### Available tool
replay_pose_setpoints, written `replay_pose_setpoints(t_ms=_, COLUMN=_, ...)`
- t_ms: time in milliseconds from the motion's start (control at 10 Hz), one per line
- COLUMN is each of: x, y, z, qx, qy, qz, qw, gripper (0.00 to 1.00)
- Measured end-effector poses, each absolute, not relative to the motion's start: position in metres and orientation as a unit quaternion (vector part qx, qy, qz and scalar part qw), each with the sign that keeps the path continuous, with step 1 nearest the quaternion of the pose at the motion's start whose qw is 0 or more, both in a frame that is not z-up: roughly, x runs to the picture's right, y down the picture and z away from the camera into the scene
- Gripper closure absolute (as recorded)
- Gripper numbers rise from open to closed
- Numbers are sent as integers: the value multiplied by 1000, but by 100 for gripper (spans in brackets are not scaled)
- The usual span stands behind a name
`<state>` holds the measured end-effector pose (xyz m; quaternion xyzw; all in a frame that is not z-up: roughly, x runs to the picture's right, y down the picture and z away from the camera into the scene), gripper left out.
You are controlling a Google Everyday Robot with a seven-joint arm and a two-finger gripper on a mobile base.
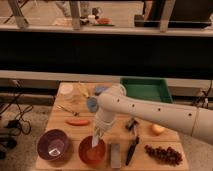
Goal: Place towel in red bowl
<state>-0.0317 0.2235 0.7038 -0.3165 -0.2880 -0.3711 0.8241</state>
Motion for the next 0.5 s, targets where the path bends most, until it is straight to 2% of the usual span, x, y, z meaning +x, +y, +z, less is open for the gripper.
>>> replay_pose_setpoints(t_ms=500, x=-35, y=265, z=669, qx=-329, qy=-293, qz=-379, qw=814, gripper=92)
